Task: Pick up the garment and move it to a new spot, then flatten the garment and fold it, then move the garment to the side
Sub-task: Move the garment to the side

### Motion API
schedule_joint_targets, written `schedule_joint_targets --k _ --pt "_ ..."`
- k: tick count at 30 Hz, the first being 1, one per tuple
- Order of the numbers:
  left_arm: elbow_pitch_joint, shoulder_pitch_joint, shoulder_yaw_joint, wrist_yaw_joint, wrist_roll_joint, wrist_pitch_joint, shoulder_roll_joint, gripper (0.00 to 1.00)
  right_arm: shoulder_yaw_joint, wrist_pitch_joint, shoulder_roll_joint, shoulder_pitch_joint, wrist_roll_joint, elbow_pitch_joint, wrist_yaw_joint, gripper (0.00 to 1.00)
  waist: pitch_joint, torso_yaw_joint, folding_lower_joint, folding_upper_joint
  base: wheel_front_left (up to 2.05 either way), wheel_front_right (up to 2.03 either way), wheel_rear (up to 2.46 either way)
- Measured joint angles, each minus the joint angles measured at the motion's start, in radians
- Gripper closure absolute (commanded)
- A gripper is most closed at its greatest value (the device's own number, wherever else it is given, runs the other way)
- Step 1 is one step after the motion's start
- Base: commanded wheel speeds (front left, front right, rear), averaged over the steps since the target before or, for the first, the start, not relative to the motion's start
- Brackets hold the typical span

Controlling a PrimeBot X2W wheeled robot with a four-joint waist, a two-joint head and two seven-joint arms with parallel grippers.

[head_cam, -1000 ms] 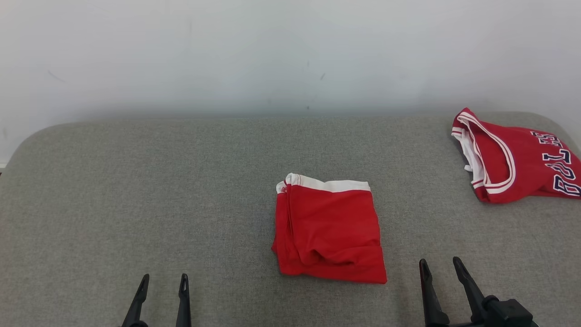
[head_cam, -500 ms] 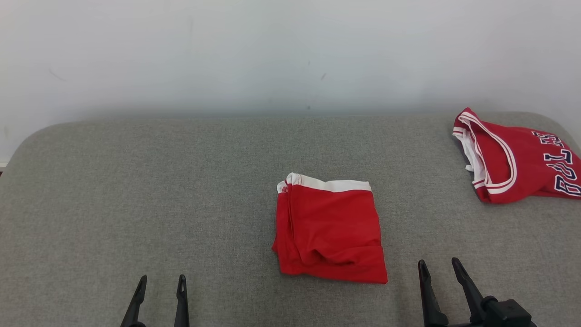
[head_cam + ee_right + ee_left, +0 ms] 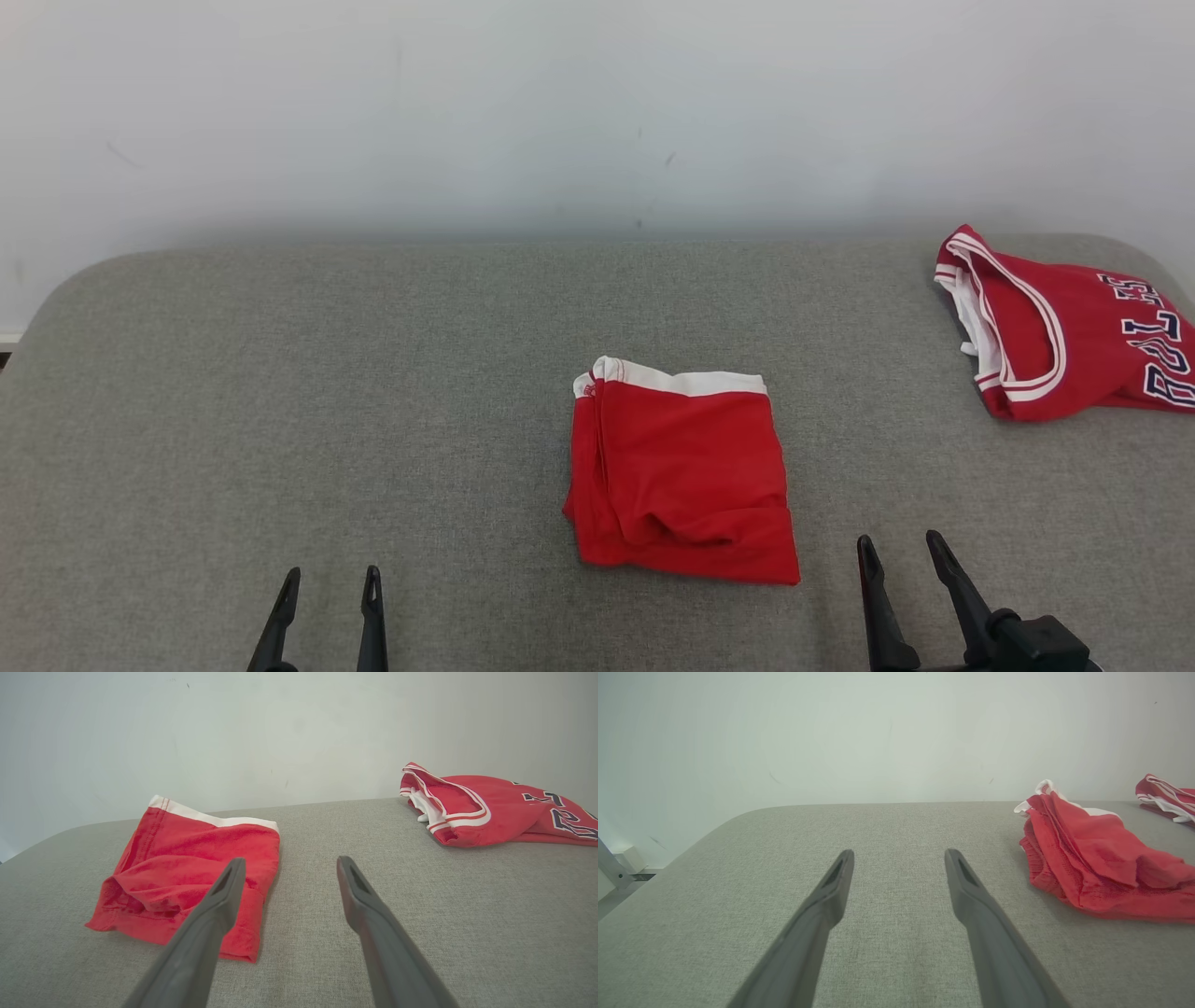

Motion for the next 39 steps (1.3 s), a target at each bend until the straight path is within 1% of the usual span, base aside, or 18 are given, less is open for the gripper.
schedule_joint_targets --k 22,31,35,39 --pt "0.002 0.004 0.002 -0.003 0.000 0.000 0.000 0.00 0.005 0.000 0.000 0.000 -0.004 0.003 0.000 0.00 -0.006 -0.001 0.0000 0.0000 0.00 0.00 0.00" --pt "0.005 0.005 -0.003 -0.004 0.000 0.000 0.000 0.00 -0.002 0.000 0.000 -0.007 -0.011 0.012 0.000 0.00 -0.010 0.009 0.0000 0.0000 0.00 0.00 0.00" --pt "0.007 0.005 -0.007 -0.004 -0.002 0.000 0.000 0.00 -0.011 0.000 0.000 -0.019 -0.020 0.035 0.000 0.00 -0.011 0.018 0.0000 0.0000 0.00 0.00 0.00" --pt "0.010 0.005 -0.014 -0.004 -0.003 0.000 0.000 0.00 -0.006 0.000 0.000 -0.070 -0.041 0.094 0.000 0.00 -0.010 0.026 0.0000 0.0000 0.00 0.00 0.00"
